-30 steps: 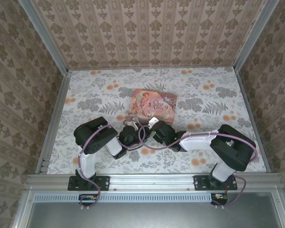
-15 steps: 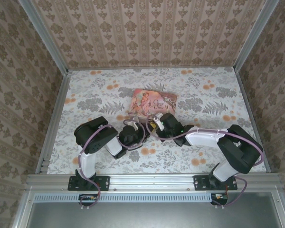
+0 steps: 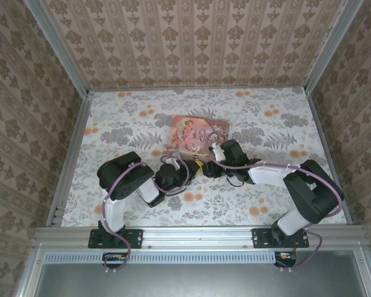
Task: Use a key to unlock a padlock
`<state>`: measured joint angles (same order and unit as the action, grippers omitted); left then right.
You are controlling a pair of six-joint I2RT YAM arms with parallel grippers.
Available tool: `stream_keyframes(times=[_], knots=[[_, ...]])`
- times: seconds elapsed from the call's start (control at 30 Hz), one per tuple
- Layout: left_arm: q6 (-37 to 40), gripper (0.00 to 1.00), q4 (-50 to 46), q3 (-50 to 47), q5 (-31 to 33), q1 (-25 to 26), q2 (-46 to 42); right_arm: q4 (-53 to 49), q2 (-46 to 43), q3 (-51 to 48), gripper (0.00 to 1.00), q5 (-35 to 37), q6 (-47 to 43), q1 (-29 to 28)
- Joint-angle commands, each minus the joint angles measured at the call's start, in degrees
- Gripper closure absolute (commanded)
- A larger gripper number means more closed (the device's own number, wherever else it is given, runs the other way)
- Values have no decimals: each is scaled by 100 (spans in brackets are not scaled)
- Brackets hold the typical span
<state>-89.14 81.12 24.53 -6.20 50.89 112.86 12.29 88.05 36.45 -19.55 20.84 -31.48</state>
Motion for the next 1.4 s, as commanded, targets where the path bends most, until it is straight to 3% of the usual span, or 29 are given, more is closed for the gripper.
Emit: stream_keyframes(times=[0.0, 0.27, 0.6, 0.87, 1.1, 1.37], knots=[[-112, 100, -650, -106, -48, -7, 254, 716, -473, -298, 43, -279, 586, 184], [-86, 100, -652, -111, -75, -14, 250, 1275, -543, -818, 42, -251, 1177, 371], [85, 100, -658, -166, -152, -16, 341, 1793, -127, -667, 43, -111, 1586, 475], [292, 60, -659, -306, -107, -9, 235, 2026, 86, -577, 44, -81, 1831, 630], [438, 47, -668, -532, -13, -36, -154, 2163, 229, -512, 44, -137, 1915, 687], [583, 40, -883, -592, -38, -106, -680, 2129, 341, -327, 45, -129, 1907, 785]])
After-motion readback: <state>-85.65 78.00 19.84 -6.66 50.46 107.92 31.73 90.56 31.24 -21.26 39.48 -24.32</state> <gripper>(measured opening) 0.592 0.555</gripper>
